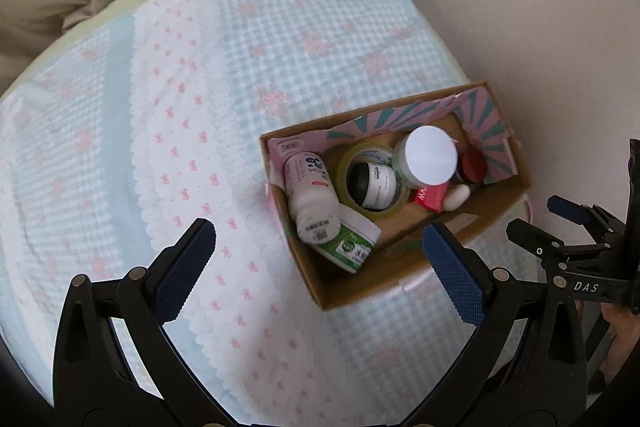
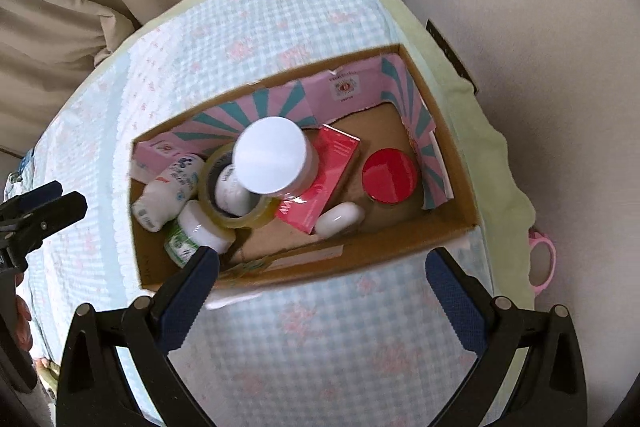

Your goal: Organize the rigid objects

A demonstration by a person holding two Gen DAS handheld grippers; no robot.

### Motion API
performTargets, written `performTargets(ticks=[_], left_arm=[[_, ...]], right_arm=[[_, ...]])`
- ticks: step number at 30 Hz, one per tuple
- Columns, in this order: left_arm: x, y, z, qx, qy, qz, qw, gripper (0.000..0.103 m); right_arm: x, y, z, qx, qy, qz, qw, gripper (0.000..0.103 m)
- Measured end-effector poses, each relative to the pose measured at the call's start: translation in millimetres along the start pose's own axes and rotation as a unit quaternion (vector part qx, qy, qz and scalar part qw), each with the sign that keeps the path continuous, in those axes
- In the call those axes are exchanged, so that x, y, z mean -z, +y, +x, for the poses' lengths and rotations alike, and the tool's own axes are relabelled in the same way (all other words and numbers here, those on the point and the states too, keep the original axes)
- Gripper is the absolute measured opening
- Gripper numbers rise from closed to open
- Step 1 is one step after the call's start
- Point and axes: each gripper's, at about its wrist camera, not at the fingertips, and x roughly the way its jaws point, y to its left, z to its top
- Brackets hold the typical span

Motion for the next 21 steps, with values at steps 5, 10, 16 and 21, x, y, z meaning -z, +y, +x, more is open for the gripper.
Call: performTargets(ticks=[5, 10, 16, 21], left_arm=[[16, 12, -67, 0.003, -0.039, -0.008, 0.9992, 0.103], [42, 30, -152, -0.010, -0.095, -0.014, 0.9954, 0.103], [84, 62, -244, -0.050, -0.164, -0.038, 0.9845, 0.103], [123, 90, -296, -0.085, -0.210, -0.072, 0.9714, 0.103]], right_arm=[[10, 25, -49, -0.003, -0.030, -0.006, 1.000, 0.103], [15, 60, -118, -0.018, -0.071, -0.020, 0.997, 0.103], [22, 120, -203, -0.024, -0.137, -0.078, 0.987, 0.103], [43, 172, -253, -0.025, -0.188, -0.126, 0.974, 0.103]])
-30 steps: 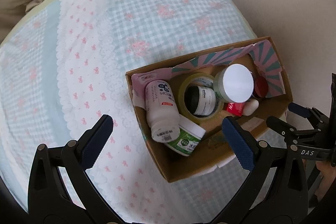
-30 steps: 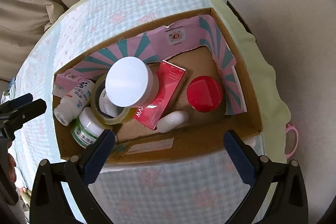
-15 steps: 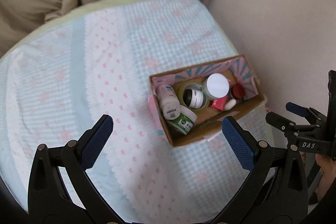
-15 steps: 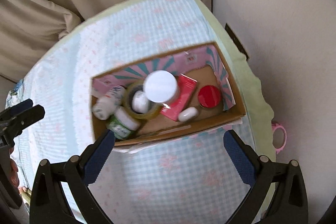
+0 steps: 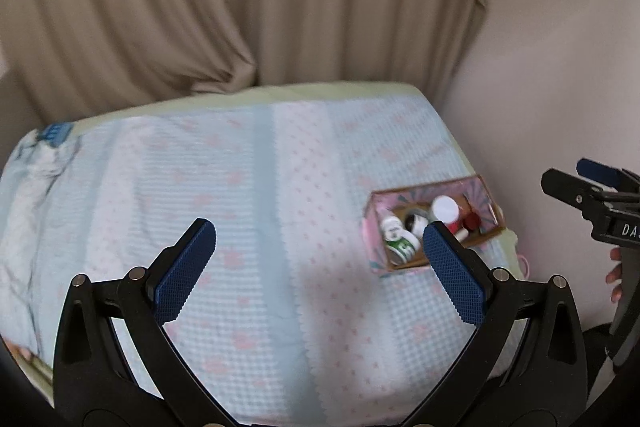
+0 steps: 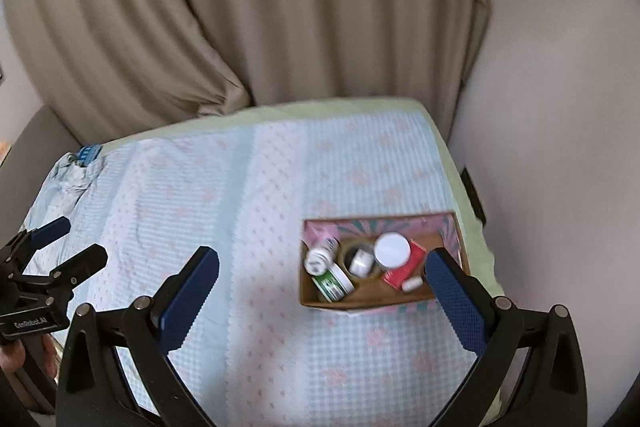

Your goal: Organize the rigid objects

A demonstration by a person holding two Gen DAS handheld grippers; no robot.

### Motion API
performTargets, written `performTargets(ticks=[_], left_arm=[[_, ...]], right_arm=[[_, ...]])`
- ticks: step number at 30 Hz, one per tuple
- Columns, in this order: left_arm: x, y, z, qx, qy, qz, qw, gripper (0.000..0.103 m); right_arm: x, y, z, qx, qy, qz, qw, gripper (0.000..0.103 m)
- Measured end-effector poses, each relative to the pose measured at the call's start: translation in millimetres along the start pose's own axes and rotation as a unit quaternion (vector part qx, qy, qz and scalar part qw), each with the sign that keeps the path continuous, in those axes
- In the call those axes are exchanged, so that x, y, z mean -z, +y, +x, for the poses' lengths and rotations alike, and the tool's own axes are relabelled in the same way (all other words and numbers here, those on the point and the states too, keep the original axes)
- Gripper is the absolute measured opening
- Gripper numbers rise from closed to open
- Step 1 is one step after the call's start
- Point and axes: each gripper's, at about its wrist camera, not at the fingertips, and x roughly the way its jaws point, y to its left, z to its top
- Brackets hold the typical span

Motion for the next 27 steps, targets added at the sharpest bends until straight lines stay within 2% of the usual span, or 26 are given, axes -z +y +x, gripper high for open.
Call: performTargets(ticks=[4, 9, 17, 27], left_arm=[[13, 23, -30, -0.007, -0.023, -0.022, 0.9995, 0.103], [31, 35, -57, -0.022, -0.053, -0.029, 0.9979, 0.103], [42, 35, -75, -0.027, -0.071, -0.023, 0.9969, 0.103], [40, 30, -85, -0.022, -0.082, -0.027, 0.9961, 0.103]], right_arm=[[12, 26, -18, -0.007, -0.015, -0.006, 1.000, 0.103], [33, 50, -33, 0.008, -0.041, -0.027, 0.999, 0.103], [42, 53, -46, 0.024, -0.055, -0.019, 0.998, 0.103], [42, 53, -62, 0.032, -0.070, -0.021, 0.997, 0.103]])
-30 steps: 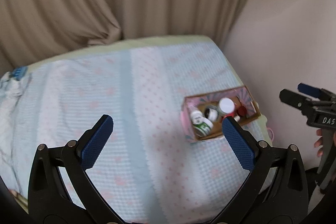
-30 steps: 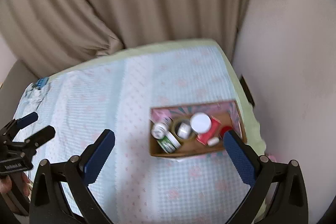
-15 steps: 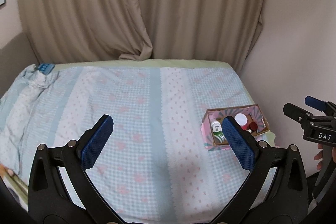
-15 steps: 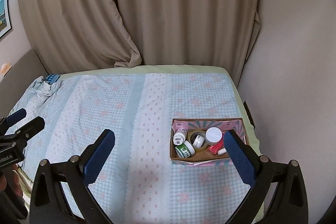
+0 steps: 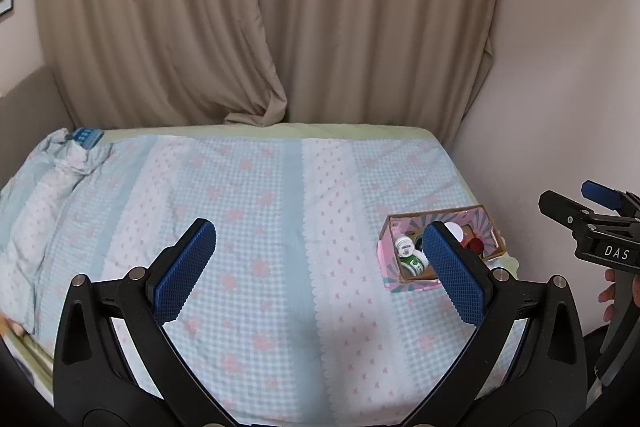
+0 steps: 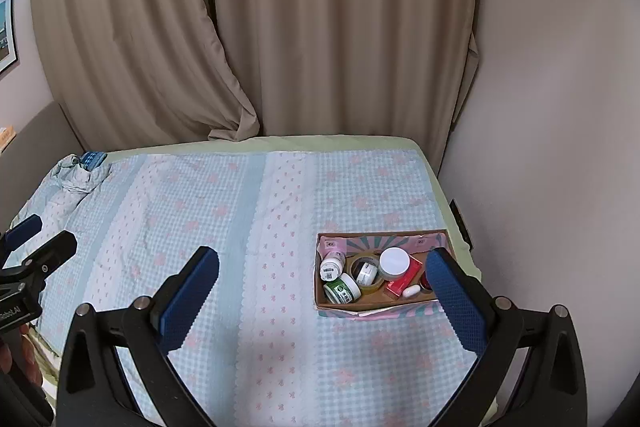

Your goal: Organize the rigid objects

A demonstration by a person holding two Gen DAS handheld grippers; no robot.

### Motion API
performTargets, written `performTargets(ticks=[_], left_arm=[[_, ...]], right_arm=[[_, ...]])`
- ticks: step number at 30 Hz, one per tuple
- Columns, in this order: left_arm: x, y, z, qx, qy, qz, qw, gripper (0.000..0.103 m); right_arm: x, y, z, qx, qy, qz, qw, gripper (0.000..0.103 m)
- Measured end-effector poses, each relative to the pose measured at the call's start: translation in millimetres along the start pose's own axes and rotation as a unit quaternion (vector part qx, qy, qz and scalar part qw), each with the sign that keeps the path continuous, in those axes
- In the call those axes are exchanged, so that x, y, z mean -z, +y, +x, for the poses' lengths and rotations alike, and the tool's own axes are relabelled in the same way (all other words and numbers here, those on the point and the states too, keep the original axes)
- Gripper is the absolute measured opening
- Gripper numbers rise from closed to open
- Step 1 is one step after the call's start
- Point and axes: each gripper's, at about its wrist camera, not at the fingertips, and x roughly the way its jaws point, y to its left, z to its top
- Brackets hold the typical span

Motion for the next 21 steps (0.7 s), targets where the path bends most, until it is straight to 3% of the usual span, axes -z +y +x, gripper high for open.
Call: performTargets(ticks=[21], left_arm=[[-3.2, -6.8, 0.0, -0.010, -0.006, -0.005, 0.9999, 0.103]], right_arm=[[-2.5, -3.4, 0.7, -0.003, -0.005, -0.003, 1.000, 0.103]])
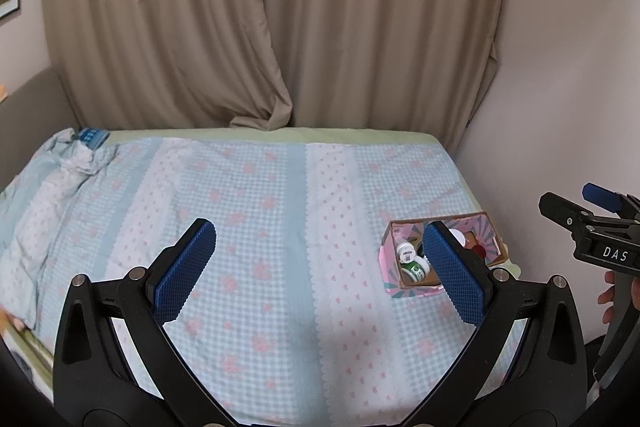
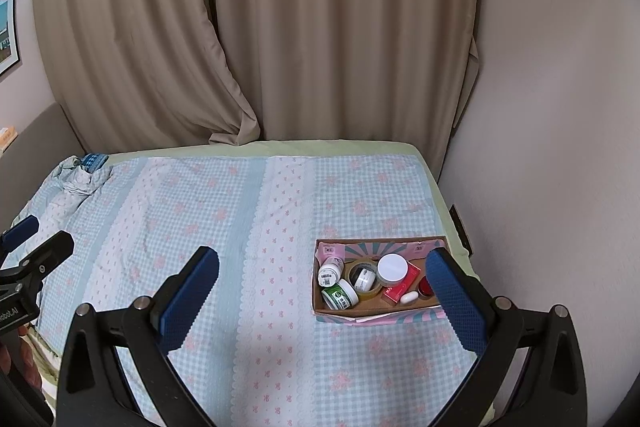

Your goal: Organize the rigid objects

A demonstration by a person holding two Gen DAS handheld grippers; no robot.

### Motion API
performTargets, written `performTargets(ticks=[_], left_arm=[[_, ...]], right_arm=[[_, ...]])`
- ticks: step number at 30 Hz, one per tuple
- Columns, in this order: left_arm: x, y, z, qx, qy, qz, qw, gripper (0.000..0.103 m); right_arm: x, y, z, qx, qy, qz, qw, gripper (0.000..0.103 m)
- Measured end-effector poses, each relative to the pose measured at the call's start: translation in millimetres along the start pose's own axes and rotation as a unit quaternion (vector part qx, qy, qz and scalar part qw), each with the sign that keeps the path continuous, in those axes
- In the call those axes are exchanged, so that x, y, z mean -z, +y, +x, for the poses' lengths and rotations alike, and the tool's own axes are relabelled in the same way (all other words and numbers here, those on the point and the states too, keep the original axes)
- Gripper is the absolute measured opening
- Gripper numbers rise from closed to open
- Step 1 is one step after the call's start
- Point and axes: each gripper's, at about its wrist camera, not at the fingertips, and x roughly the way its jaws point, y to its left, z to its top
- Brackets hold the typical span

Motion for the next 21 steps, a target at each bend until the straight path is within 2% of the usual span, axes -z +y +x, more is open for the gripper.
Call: performTargets(ticks=[21], left_arm=[[-0.8, 0.3, 5.7, 0.005, 0.002, -0.002, 1.0000, 0.103]], right_arm=[[-2.4, 0.8, 1.6, 0.007, -0.002, 0.001, 1.000, 0.103]])
